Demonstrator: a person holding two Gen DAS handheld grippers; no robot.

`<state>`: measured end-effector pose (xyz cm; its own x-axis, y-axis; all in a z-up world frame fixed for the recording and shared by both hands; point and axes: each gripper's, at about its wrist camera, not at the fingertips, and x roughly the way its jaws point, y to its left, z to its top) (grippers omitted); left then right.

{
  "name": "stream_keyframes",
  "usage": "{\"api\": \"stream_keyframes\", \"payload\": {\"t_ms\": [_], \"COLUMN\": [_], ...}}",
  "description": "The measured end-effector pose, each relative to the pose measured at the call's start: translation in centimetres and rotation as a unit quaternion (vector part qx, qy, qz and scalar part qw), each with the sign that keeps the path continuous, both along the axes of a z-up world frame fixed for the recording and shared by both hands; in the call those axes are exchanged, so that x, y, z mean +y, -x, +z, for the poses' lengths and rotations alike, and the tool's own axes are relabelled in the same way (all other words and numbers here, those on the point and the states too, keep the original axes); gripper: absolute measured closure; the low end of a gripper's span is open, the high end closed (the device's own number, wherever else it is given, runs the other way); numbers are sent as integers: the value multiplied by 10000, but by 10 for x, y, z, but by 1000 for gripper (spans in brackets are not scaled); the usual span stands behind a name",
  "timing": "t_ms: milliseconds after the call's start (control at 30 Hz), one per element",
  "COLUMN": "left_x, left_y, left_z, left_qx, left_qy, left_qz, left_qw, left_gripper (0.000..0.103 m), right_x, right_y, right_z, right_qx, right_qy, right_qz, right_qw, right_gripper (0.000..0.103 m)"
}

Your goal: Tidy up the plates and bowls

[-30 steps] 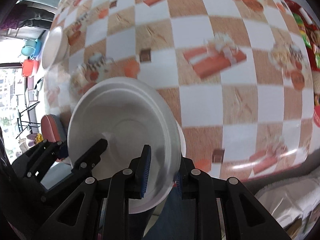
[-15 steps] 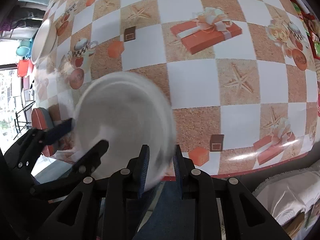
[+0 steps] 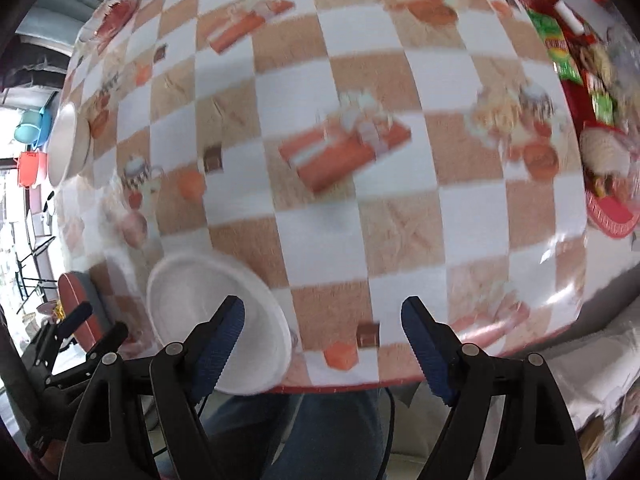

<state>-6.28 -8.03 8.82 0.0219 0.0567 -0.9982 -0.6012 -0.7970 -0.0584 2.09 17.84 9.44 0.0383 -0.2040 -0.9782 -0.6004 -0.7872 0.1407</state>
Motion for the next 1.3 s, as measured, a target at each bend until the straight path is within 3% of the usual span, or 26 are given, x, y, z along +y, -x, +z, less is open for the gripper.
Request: {"api": "stream_keyframes", "payload": {"t_ms": [233,433,633,900,1167,1300], "left_x": [-33,-48,-56,-58,-62,-58], "left_y": [41,79,122,167,216,238], "left_z": [14,31,41,37,11,-4], "left_qx": [213,452,656,812,872,967], "left_qy": [8,-54,-96,-31,151,329], "left_qz": [791,1170,1498,1746,2071,2016], "left_qw": [9966,9921,9865,9813,9743,9741], "left_gripper": [24,24,24,24,24,24], "right_x": [-6,-30,-55,-96,-126,-135], "right_y": [67,127,173,229,267,284], "right_z": [25,45,54,42,14,-7], "right_qx": [395,629,766,770,857,806], "right_qy": [-79,-31,212,367,307,190], "right_qz": [443,960,1142,1254,1137,1040], "right_qw": [9982,9934,9903,9884,9893,9911], "right_gripper": [21,21,21,21,21,21]}}
